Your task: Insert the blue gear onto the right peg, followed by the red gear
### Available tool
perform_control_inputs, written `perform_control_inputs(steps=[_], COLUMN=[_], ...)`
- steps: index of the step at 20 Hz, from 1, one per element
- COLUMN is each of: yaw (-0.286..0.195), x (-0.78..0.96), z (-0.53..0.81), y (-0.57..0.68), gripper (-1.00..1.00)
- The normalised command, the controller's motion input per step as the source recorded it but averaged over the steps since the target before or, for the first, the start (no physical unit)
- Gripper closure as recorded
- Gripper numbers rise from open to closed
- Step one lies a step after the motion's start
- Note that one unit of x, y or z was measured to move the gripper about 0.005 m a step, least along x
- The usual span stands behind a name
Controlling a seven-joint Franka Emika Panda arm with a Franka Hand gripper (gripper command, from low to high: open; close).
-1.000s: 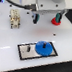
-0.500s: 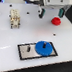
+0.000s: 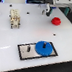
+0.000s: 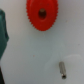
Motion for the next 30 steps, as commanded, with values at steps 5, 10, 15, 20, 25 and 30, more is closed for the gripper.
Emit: perform_control_inputs(steps=[5,10,15,20,25,30], yaw=[0.000,0.000,0.000,0.000,0.000,0.000], x=[-0.18,-0.17,-0.12,-0.13,-0.05,0.00], z=[-0.43,-0.39,-0.18,-0.04,-0.01,0.19], y=[0.06,-0.05,-0.03,0.00,-0.05,0.01], gripper=[-1.00,-1.00,1.00,1.00,1.00,1.00])
